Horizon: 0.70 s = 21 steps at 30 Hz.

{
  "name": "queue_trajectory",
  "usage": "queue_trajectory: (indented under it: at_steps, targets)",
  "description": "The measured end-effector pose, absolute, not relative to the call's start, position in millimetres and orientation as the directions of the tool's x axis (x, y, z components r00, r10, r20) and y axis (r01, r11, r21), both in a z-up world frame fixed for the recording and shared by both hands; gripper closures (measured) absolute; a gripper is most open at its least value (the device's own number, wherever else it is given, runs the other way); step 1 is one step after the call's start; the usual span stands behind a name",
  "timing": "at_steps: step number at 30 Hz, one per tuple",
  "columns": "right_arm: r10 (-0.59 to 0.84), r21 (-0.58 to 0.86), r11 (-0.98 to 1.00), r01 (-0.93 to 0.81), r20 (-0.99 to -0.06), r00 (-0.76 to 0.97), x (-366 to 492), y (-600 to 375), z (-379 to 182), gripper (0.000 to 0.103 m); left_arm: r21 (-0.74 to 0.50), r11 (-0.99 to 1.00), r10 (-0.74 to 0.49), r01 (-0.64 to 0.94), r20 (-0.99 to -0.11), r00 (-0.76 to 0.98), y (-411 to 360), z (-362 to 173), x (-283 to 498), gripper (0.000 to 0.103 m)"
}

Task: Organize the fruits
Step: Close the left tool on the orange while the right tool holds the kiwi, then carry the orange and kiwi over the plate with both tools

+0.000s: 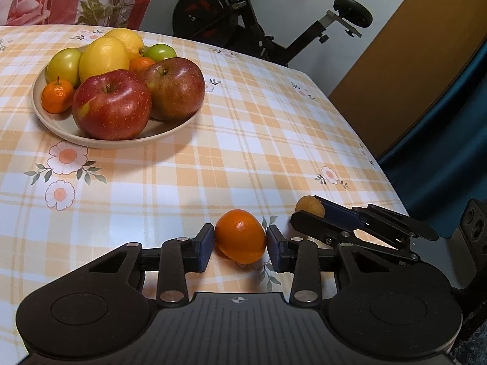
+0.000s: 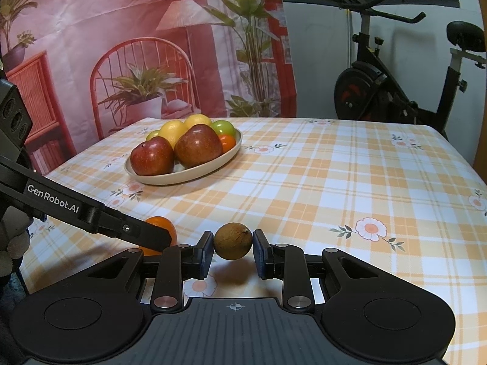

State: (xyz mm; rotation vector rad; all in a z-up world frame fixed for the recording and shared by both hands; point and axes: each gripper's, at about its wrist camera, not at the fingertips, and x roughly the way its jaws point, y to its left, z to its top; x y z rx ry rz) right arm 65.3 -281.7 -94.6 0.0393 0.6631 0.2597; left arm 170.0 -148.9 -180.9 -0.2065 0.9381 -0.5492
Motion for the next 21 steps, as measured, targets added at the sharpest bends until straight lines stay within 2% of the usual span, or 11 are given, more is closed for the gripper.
queue_trajectory:
  at_steps: [21]
  targets:
    - [0.227,0.107,0.973,-0.206,-0.617,0.754,67,-279,-98,0.078,-0.319,0.894,-0.448,0.316,-0.681,0.58,-114,-149,162,0.063]
